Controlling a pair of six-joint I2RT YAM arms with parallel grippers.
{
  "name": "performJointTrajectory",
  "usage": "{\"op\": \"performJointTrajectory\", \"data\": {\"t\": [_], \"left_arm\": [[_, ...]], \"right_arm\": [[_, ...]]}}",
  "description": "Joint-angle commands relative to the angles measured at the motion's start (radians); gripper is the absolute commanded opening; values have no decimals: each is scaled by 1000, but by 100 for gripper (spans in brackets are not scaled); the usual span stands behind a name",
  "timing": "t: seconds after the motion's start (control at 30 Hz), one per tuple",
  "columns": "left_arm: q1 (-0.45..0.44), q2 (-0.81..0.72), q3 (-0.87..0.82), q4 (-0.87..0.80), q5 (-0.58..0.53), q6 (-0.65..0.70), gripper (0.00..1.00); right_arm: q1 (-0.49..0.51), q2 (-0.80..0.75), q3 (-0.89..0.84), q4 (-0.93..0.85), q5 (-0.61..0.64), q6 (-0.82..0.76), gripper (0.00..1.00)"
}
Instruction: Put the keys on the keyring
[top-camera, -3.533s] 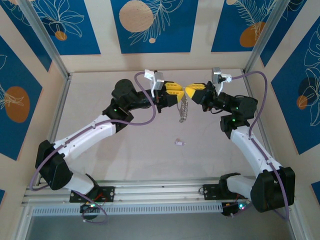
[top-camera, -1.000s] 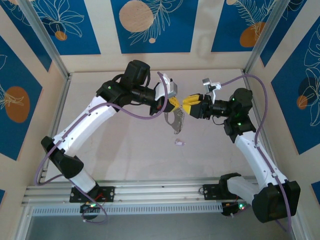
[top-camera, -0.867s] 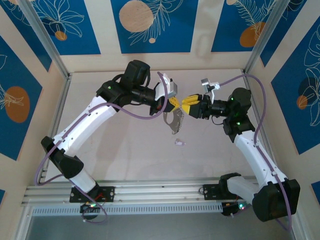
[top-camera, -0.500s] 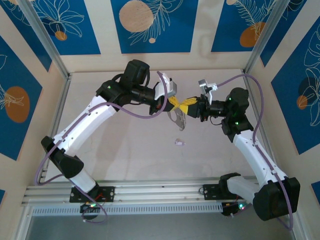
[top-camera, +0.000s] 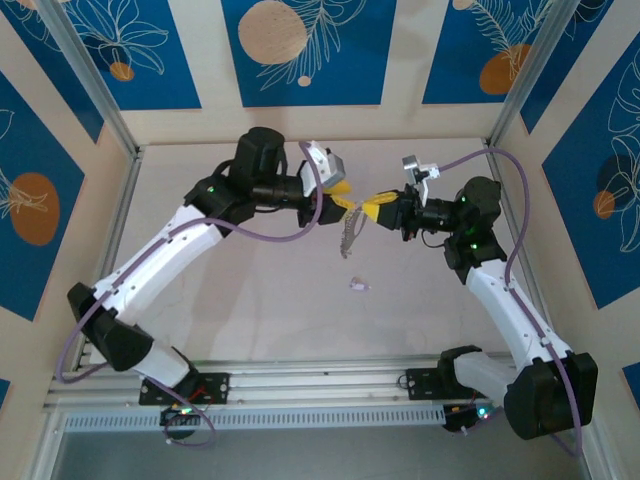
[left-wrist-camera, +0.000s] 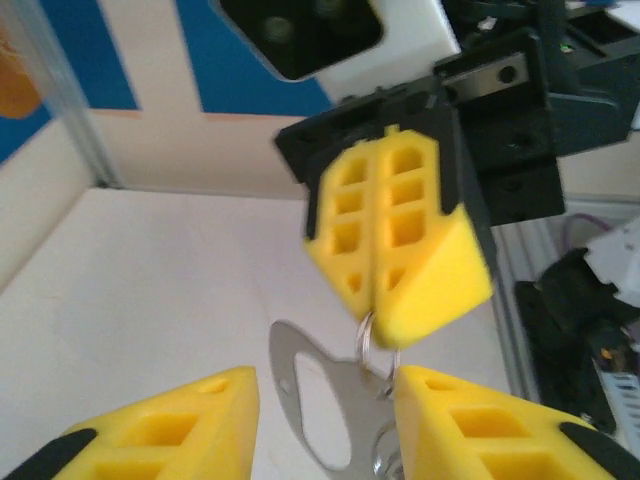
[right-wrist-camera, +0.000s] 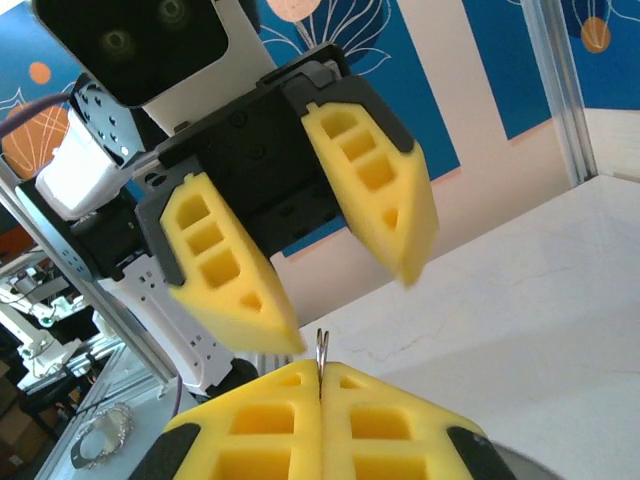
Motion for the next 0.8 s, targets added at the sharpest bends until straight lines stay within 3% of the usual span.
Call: {"op": "performJointTrajectory", "data": {"t": [0.0, 0.17, 0.47, 0.77], "left_arm": [[50, -92, -102, 300, -79, -189, 44], [81, -128, -230, 520, 11, -347, 45], [84, -59, -315, 857, 167, -598, 40], [77, -2, -317, 1022, 236, -735, 41]], "right_arm": [[-15, -3, -1, 92, 17, 67, 0], [-27, -19, -2, 156, 42, 124, 0], [-31, -23, -12, 304, 138, 261, 0], [-23, 1, -11, 380, 163, 318, 0]]}}
